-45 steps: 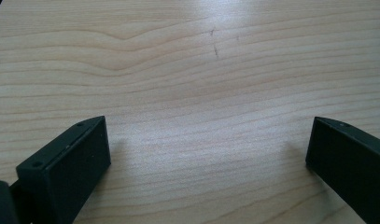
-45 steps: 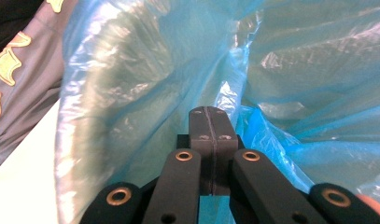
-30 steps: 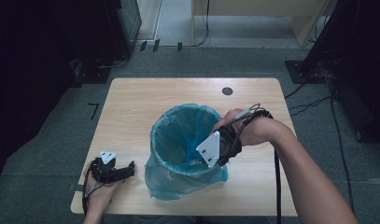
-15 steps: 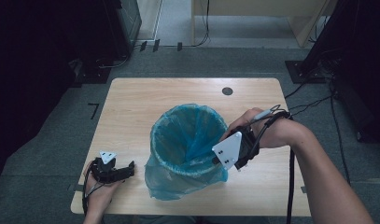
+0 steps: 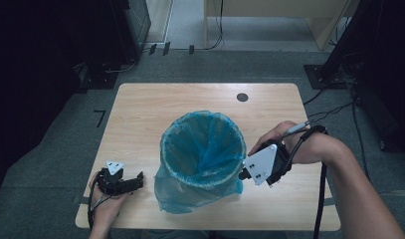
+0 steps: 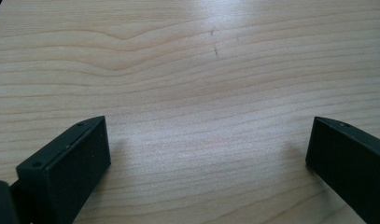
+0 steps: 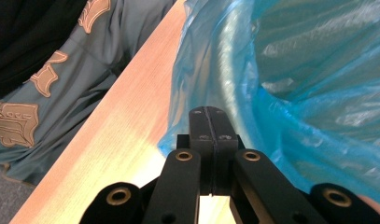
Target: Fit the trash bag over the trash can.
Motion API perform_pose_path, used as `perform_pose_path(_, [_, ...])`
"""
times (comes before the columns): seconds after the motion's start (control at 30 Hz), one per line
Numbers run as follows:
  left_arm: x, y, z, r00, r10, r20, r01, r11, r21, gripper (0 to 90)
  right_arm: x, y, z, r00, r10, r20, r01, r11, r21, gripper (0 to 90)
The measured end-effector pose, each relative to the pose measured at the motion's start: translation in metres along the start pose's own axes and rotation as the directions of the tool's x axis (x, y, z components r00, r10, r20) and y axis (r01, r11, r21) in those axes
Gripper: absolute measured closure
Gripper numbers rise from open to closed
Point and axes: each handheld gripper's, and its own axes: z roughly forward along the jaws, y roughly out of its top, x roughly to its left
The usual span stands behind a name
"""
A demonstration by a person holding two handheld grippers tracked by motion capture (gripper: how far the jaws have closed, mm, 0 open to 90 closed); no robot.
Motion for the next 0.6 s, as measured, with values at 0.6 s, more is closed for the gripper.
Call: perform_pose_path(0.6, [0.0, 0.0, 0.0, 1.0, 0.0, 0.0, 0.0, 1.0, -0.001, 0.0, 0.029, -0.052, 0.037, 0.9886, 0.149, -0.02, -0.15, 0.988, -0.048, 73.3])
